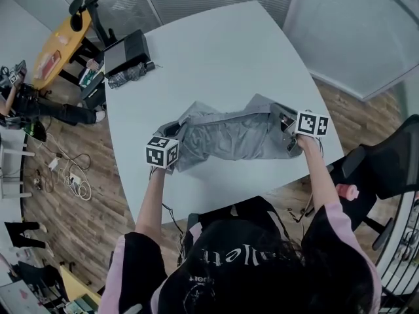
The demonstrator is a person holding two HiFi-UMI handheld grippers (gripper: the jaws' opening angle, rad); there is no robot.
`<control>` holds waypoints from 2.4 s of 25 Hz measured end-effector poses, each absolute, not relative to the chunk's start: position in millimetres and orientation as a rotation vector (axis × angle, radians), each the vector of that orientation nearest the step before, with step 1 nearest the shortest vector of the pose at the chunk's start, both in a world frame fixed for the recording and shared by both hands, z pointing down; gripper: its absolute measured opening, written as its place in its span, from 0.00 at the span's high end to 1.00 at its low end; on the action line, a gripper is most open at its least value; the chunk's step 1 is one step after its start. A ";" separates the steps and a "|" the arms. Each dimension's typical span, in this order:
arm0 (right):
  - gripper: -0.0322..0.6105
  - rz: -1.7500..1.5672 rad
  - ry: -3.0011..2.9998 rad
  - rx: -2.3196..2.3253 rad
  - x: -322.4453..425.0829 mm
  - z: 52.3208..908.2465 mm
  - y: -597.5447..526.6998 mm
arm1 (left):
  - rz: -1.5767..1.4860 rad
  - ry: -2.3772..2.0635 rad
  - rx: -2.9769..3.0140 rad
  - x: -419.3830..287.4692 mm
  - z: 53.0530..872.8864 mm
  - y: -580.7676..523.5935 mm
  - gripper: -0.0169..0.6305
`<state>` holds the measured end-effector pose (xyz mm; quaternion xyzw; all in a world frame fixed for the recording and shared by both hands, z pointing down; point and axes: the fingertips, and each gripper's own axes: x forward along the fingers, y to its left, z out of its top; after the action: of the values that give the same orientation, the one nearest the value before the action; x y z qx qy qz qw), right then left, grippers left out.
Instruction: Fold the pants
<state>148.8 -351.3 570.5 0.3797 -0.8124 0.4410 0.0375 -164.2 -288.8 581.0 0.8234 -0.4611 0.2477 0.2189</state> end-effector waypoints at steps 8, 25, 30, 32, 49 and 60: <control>0.88 1.318 -2.299 1.139 147.4 634.0 -346.8 | 0.747 -1.268 2.099 -163.8 637.3 -274.9 0.89; 0.86 1.194 -2.183 1.152 154.1 671.0 -319.0 | 0.759 -1.262 1.906 -160.8 677.4 -247.5 0.88; 0.71 1.119 -2.254 1.090 153.9 640.8 -313.8 | 0.659 -1.304 1.891 -171.7 657.6 -243.7 0.66; 0.71 1.074 -2.302 1.085 155.9 622.2 -311.2 | 0.578 -1.318 1.902 -172.6 643.1 -240.1 0.63; 0.71 0.832 -2.625 0.961 115.5 523.0 -216.1 | 0.286 -1.372 2.142 -110.8 523.1 -166.9 0.64; 0.74 0.801 -2.677 0.841 81.7 516.7 -184.4 | 0.273 -1.382 2.168 -84.7 509.3 -129.7 0.66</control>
<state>81.7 -184.4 516.7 0.2864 -0.9116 0.2729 0.1117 -84.7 -129.7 509.3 0.8064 -0.5138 0.1017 0.2746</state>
